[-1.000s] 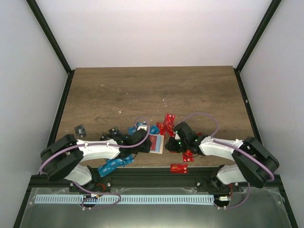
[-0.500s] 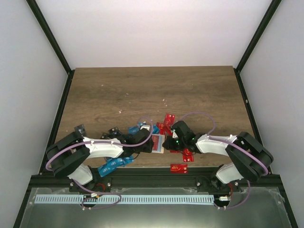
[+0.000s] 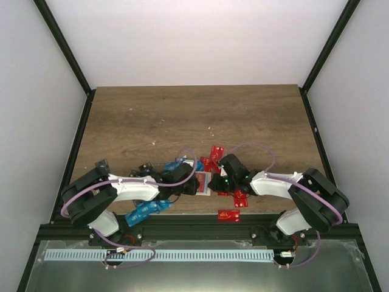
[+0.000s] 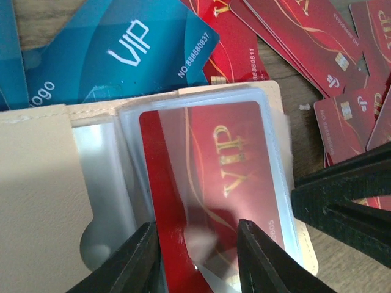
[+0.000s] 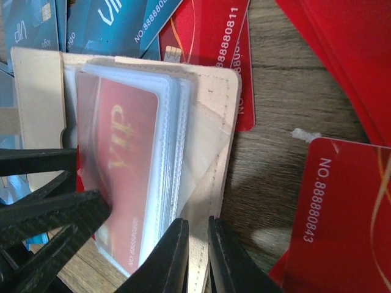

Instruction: Put the credit cards into the card holder

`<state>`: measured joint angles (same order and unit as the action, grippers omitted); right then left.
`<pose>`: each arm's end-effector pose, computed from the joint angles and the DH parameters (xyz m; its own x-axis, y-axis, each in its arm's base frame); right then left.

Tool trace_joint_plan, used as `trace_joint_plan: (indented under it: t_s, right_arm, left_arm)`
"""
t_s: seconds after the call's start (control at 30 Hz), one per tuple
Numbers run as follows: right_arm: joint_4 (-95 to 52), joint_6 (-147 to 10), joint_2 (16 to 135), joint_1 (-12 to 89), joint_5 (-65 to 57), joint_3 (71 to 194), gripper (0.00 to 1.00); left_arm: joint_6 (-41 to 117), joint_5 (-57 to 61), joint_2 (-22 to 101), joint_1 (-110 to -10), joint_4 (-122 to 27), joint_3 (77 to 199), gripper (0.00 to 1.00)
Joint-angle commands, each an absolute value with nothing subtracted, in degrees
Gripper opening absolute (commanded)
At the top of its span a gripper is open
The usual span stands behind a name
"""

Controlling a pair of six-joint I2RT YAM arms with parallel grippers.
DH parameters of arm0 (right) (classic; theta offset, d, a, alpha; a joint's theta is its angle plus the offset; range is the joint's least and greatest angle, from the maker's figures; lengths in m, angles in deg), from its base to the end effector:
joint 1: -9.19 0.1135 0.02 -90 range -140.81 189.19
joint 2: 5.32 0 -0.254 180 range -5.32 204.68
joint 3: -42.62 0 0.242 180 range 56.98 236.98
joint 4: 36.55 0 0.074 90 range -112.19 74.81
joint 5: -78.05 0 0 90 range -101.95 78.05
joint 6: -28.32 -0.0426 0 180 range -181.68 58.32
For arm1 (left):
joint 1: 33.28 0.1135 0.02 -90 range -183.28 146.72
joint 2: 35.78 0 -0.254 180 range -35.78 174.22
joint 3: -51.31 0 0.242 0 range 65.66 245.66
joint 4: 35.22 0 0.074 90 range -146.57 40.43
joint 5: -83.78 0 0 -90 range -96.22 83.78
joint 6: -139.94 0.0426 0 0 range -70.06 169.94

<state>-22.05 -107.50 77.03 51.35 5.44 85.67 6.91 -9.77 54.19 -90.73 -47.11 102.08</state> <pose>0.1702 0.1713 0.1194 -0.9701 0.0449 -0.2386 -0.1086 0.7989 0.5916 0.1532 -0.2351 0.1239 -0.8659 0.0907 -0.4920 0.3140 0.8641 -0.3934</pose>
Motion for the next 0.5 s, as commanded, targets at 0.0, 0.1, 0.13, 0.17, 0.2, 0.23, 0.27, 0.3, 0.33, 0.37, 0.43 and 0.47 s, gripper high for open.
trace_joint_plan:
  t_s: [0.0,0.1,0.13,0.17,0.2,0.23,0.27,0.3,0.33,0.37,0.43,0.47]
  right_arm:
    - [-18.82,-105.94,76.55,51.66,2.56,87.65,0.12]
    - [-17.81,-105.64,74.84,51.64,2.33,87.79,0.13]
    - [-17.53,-105.48,74.26,51.64,2.22,87.89,0.13]
    - [-17.25,-105.51,73.70,51.65,2.17,88.02,0.13]
    - [-17.07,-105.44,73.13,51.65,2.32,88.13,0.13]
    - [-16.95,-105.49,72.57,51.59,2.36,88.17,0.14]
    - [-17.04,-105.53,72.09,51.59,2.43,88.16,0.14]
    - [-17.22,-105.52,71.65,51.66,2.75,88.09,0.15]
    - [-17.54,-105.56,71.30,51.65,3.02,88.07,0.15]
    - [-17.80,-105.64,71.24,51.57,3.41,88.13,0.16]
    - [-18.57,-105.71,71.75,51.56,4.27,88.36,0.17]
    - [-18.90,-105.78,72.16,51.56,4.71,88.50,0.18]
  left_arm:
    - [7.92,-7.10,51.45,-91.39,-48.44,103.20,0.40]
    - [8.43,-9.32,48.06,-91.33,-52.07,102.54,0.46]
    - [8.72,-8.97,46.97,-91.35,-52.82,102.47,0.47]
    - [9.12,-8.53,46.06,-91.37,-53.49,102.53,0.49]
    - [9.49,-8.18,45.22,-91.33,-54.21,102.57,0.49]
    - [9.66,-7.98,44.57,-91.37,-54.81,102.72,0.49]
    - [9.68,-8.10,43.84,-91.34,-55.37,102.79,0.49]
    - [9.68,-8.60,43.25,-91.35,-55.83,102.81,0.47]
    - [10.98,-9.27,42.89,-91.29,-56.22,102.83,0.44]
    - [11.34,-9.91,42.64,-91.19,-56.66,102.89,0.43]
    - [12.05,-10.55,42.97,-90.91,-57.18,103.11,0.41]
    - [12.32,-10.67,43.35,-90.73,-57.16,103.19,0.39]
